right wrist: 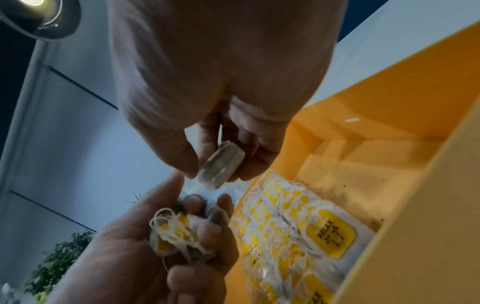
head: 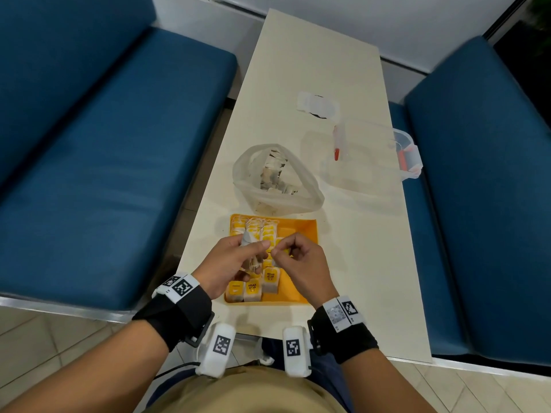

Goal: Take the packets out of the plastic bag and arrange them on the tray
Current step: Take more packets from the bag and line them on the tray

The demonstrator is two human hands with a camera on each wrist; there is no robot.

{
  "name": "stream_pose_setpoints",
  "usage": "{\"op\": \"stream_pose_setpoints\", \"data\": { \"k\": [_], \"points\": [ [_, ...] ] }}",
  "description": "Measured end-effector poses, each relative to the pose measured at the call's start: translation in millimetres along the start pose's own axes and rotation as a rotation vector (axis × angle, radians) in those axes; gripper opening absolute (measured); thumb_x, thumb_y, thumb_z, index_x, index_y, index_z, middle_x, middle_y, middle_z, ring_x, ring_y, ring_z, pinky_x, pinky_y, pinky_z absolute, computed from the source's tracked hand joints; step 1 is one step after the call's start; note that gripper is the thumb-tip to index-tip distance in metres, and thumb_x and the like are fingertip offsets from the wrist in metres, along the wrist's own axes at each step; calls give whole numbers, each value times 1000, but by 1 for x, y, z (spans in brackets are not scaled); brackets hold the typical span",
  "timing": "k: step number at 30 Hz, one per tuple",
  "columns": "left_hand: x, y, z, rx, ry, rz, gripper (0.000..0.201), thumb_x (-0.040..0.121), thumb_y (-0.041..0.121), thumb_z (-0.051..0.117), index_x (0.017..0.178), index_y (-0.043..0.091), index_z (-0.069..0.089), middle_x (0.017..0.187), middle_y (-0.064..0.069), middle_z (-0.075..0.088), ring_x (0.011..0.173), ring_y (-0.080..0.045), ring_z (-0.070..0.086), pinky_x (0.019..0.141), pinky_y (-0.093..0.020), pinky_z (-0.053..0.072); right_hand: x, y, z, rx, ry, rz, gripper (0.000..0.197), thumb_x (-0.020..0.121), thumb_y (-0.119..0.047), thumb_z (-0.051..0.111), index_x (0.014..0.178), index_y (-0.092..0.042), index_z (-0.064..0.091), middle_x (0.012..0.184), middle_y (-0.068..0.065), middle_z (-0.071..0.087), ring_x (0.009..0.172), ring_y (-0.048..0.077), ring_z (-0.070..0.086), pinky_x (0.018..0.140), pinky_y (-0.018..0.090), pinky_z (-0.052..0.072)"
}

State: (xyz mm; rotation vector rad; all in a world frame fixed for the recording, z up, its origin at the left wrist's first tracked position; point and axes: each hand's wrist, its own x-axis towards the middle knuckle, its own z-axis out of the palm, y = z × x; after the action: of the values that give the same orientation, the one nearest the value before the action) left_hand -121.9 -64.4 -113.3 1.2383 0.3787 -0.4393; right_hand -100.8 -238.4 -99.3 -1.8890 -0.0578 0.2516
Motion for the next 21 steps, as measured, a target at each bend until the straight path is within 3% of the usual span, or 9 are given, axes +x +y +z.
{"op": "stream_pose_setpoints", "data": {
  "k": [2, 4, 7, 10, 13, 15, 19, 21],
  "points": [
    [0, -1, -1, 24, 18, 0, 24, 91, 35, 74, 94, 12, 69, 84, -6, 68, 66, -19, 63, 54, -28, 44, -1, 2, 0, -42, -25, -9, 13, 87, -4, 70, 85, -17, 69, 87, -6, 66, 76, 1, 59, 72, 24, 50],
    [-1, -2, -2, 39, 28, 7, 22, 93, 34, 72, 102, 15, 74, 85, -3, 68, 68, -19, 64, 55, -27, 45, -1, 4, 0, -82, -50, -32, 27, 89, -2, 67, 88, -29, 69, 97, -2, 67, 85, 3, 60, 78, 27, 51],
    [-4, -2, -2, 50, 11, 26, 17, 93, 30, 72, 109, 24, 77, 84, 2, 70, 69, -17, 65, 54, -26, 46, -2, 3, 1, -98, -69, -37, 33, 88, -5, 69, 94, -37, 68, 101, -6, 67, 75, 8, 57, 74, 31, 53],
    [-4, -5, -1, 119, 0, 64, 16, 91, 25, 76, 107, 24, 77, 80, 3, 70, 62, -9, 61, 53, -26, 46, -4, -2, 2, -15, -81, 20, 34, 85, -5, 73, 106, -30, 65, 86, -6, 60, 63, 11, 54, 66, 33, 56],
    [-3, -7, -1, 157, 22, 89, 12, 88, 19, 79, 99, 16, 75, 76, 1, 67, 57, -8, 56, 51, -27, 44, -5, -6, 1, -21, -85, 9, 31, 83, -5, 77, 108, -20, 64, 76, -3, 49, 52, 1, 43, 57, 18, 47],
    [-3, -7, -2, 169, 27, 93, 10, 88, 17, 79, 95, 13, 74, 74, -1, 66, 57, -9, 55, 50, -27, 43, -5, -6, 1, -65, -97, 15, 26, 83, -9, 78, 103, -19, 65, 74, -3, 51, 49, 1, 42, 54, 15, 43],
    [-2, -5, -4, 181, 34, 117, 9, 88, 18, 79, 93, 14, 74, 75, -2, 67, 64, -14, 57, 51, -26, 45, -4, -2, -1, -71, -89, 53, 17, 81, -8, 79, 94, -15, 70, 68, -15, 62, 58, -1, 55, 59, 14, 46],
    [-4, -3, -5, 193, 39, 129, 9, 88, 18, 79, 94, 14, 73, 74, 0, 68, 64, -12, 58, 51, -25, 46, -4, -1, -3, -76, -83, 40, 12, 83, -6, 77, 90, -13, 71, 77, -9, 68, 66, -3, 59, 65, 14, 48]
  ]
}}
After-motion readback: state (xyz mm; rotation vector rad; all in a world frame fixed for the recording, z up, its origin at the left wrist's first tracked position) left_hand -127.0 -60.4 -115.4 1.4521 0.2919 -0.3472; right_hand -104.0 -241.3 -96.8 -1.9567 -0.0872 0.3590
